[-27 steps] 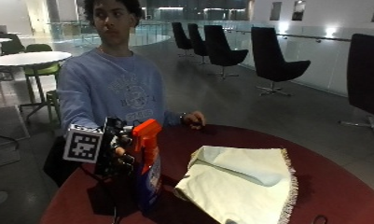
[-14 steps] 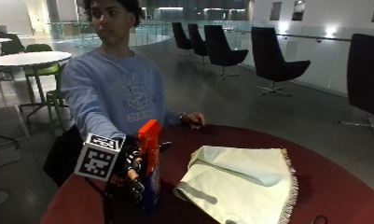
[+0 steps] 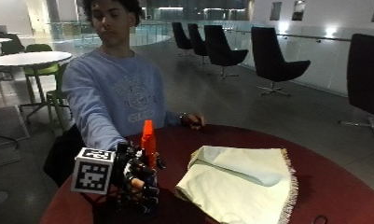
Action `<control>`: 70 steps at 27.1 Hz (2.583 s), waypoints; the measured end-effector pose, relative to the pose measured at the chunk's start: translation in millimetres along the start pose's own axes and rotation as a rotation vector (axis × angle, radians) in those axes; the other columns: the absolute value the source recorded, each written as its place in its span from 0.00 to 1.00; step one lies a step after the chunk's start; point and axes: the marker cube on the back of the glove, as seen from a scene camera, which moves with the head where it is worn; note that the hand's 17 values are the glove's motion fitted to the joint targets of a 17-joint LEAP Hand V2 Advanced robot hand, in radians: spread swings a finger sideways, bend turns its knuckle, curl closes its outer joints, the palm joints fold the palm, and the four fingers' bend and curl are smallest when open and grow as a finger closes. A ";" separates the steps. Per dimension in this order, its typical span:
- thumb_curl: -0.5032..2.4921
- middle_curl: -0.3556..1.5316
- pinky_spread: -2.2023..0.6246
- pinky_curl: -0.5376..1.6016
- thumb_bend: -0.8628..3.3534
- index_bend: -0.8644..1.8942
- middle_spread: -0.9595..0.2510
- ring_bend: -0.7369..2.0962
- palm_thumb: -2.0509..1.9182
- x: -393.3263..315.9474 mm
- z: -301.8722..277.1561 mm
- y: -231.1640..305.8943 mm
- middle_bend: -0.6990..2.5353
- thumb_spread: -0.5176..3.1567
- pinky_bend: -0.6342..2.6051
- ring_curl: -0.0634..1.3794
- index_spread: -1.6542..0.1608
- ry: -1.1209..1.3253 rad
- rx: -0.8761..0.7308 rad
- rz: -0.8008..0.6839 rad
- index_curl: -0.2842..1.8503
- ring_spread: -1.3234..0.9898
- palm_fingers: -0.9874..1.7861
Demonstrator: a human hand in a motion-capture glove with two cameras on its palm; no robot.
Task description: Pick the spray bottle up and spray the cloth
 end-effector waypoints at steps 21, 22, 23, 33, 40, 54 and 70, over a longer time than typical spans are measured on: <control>0.29 0.38 0.87 0.42 0.19 0.35 0.76 0.50 0.64 -36.4 -2.6 5.0 0.26 0.41 0.30 0.32 0.73 -0.153 -0.634 0.014 0.25 0.57 0.70; 0.29 0.38 0.87 0.42 0.19 0.35 0.76 0.50 0.64 -40.5 1.1 6.4 0.26 0.41 0.30 0.32 0.73 -0.144 -0.675 0.034 0.25 0.57 0.70; 0.29 0.38 0.87 0.42 0.19 0.35 0.76 0.50 0.64 -44.3 4.7 7.8 0.26 0.41 0.31 0.32 0.73 -0.132 -0.712 0.053 0.25 0.57 0.70; 0.28 0.41 0.87 0.42 0.19 0.34 0.76 0.48 0.62 -66.0 28.6 28.6 0.32 0.42 0.30 0.32 0.75 0.032 -0.983 0.213 0.24 0.58 0.72; 0.27 0.41 0.88 0.42 0.20 0.35 0.77 0.47 0.61 -71.0 35.7 32.2 0.31 0.42 0.29 0.31 0.78 0.059 -1.022 0.213 0.24 0.58 0.73; 0.27 0.42 0.88 0.42 0.20 0.35 0.77 0.46 0.61 -74.4 41.4 32.7 0.30 0.43 0.29 0.32 0.80 0.045 -1.026 0.224 0.25 0.59 0.75; 0.27 0.42 0.88 0.42 0.20 0.35 0.77 0.46 0.61 -73.1 46.4 39.3 0.31 0.43 0.29 0.32 0.81 0.042 -1.035 0.250 0.26 0.59 0.76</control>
